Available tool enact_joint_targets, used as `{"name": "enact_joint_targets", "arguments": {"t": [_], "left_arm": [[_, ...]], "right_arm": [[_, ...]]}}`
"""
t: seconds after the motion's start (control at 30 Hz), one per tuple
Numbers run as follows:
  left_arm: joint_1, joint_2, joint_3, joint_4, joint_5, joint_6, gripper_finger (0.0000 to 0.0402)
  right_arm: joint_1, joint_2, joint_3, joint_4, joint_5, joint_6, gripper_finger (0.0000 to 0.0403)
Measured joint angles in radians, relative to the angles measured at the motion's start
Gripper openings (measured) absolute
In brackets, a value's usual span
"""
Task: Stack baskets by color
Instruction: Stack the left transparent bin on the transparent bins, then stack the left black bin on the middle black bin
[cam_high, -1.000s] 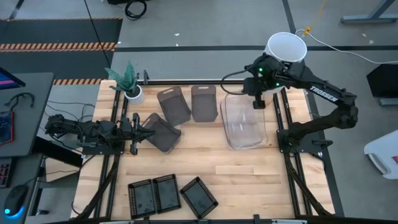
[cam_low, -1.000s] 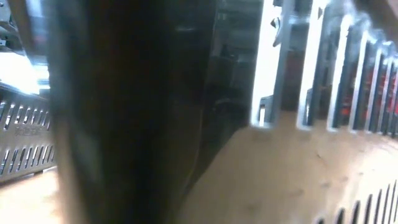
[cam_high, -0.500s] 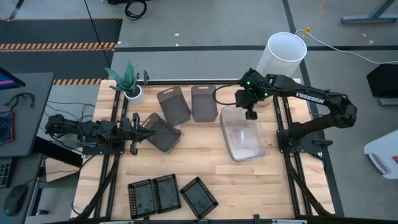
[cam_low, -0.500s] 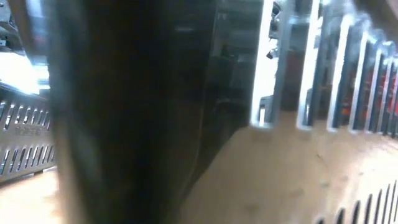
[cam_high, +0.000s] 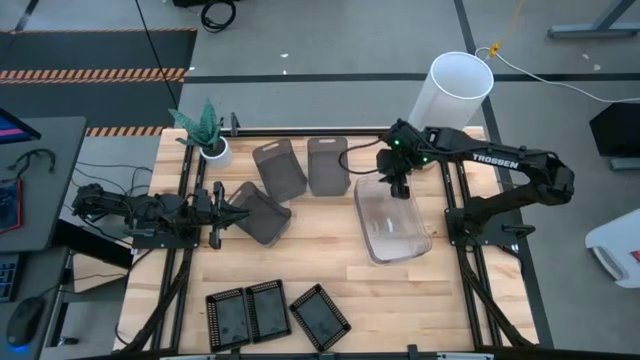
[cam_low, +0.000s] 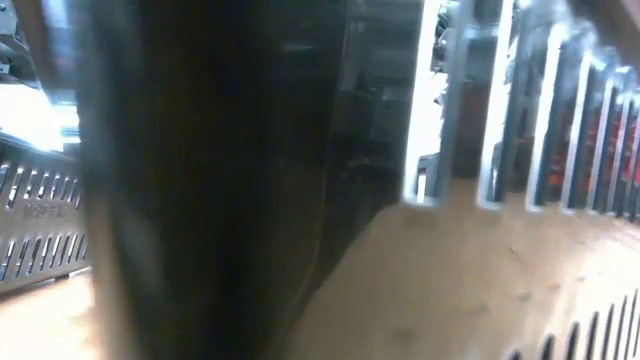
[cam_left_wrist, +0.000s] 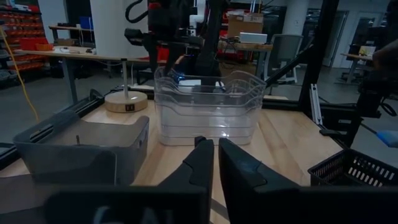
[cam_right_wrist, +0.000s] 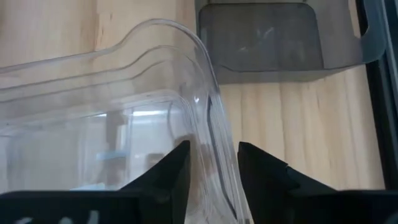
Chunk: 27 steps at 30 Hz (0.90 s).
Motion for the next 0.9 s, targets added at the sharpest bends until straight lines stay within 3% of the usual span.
{"name": "enact_joint_targets", "arguments": {"t": [0.2,0.5,0.9], "left_arm": [[0.0,0.0,0.0,0.0,0.0,0.0,0.0033],[0.0,0.0,0.0,0.0,0.0,0.0,0.0029],[0.0,0.0,0.0,0.0,0.0,0.0,0.0035]], "right_arm": [[0.011,-0.007,0.053,-0.013,0.093,0.016,0.0144],[0.001,-0.134,0.095,0.015,0.101,0.102,0.0143],[0.035,-0.477,-0.273,0.368,0.1,0.307,0.0142]]}}
